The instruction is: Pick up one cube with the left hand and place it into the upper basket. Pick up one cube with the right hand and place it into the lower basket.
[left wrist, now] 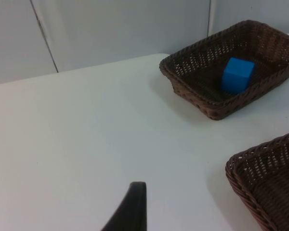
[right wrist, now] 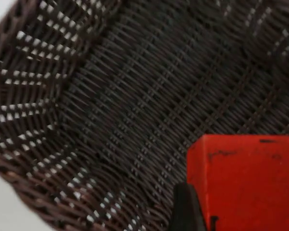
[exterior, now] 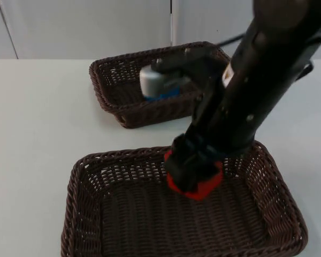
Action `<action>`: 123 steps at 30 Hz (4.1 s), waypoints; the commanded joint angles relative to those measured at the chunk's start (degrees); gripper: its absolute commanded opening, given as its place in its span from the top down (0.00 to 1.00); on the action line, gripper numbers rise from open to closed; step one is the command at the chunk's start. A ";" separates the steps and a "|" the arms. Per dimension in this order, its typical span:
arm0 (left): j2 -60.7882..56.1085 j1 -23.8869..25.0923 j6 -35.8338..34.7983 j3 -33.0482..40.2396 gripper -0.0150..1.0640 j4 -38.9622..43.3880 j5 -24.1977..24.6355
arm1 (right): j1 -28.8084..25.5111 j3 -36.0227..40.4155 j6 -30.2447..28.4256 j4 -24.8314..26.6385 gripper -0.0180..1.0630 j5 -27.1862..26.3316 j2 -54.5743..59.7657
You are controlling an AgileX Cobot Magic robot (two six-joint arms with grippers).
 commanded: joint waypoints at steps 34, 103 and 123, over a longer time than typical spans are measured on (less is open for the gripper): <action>-0.42 -0.17 -0.10 0.08 0.13 -0.59 -0.43 | 0.28 0.14 -0.31 0.53 0.32 -4.38 7.30; -4.38 -0.17 0.01 0.08 0.13 -4.12 1.07 | 0.28 19.37 -3.99 -3.77 0.32 -16.81 -49.70; -13.05 -0.17 1.65 2.77 0.13 -4.12 7.03 | 0.28 33.77 -3.71 -5.36 0.32 -18.54 -74.22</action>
